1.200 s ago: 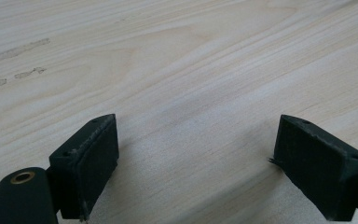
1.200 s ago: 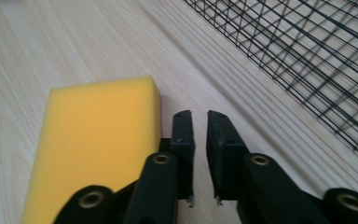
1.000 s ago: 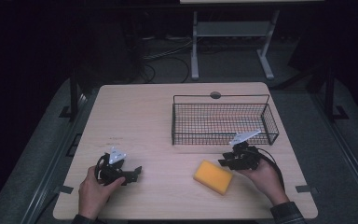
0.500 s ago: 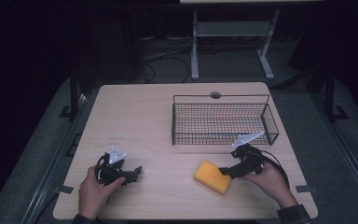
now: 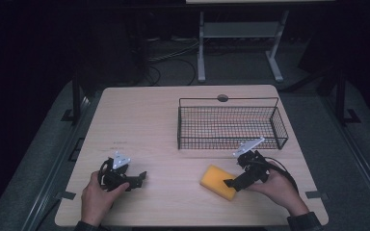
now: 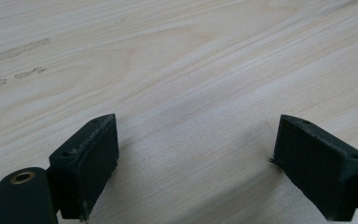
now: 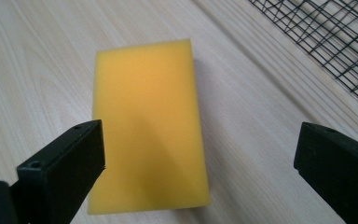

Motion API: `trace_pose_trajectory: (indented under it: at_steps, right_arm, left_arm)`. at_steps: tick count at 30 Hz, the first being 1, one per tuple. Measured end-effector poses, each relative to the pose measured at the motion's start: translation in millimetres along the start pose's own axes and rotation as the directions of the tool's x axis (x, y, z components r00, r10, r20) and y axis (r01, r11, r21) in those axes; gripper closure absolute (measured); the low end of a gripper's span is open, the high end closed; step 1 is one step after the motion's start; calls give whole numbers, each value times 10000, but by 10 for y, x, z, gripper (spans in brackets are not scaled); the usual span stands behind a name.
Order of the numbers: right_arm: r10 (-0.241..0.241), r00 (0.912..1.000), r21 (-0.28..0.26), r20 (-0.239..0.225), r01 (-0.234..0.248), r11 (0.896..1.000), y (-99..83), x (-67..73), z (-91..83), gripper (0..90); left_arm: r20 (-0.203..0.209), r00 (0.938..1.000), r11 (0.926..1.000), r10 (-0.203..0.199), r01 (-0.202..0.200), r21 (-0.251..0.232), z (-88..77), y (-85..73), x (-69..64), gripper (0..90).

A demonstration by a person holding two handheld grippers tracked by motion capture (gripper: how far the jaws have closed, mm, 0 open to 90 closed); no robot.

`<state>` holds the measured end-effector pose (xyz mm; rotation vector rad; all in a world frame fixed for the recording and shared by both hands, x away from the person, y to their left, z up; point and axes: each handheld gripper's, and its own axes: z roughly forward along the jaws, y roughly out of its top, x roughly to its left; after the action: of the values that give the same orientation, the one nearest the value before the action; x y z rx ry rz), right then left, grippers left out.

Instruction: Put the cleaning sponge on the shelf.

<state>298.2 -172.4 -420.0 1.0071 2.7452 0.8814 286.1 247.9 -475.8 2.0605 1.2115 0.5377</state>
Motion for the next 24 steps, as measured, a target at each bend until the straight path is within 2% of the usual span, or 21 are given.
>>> trace_pose_trajectory:
  at_steps: [7, 24]
  right_arm:
    - [-338, 9992, 216, -219, 343, 9992, 43, 95, 62, 15]
    - [-1145, 9932, 799, -210, 1158, 9900, 138, 285, 291, 17]
  left_arm:
    - [2, 10000, 10000, -1, 1, 0, 0, 0, 0, 129]
    - [0, 10000, 10000, 0, 0, -1, 0, 0, 0, 129]
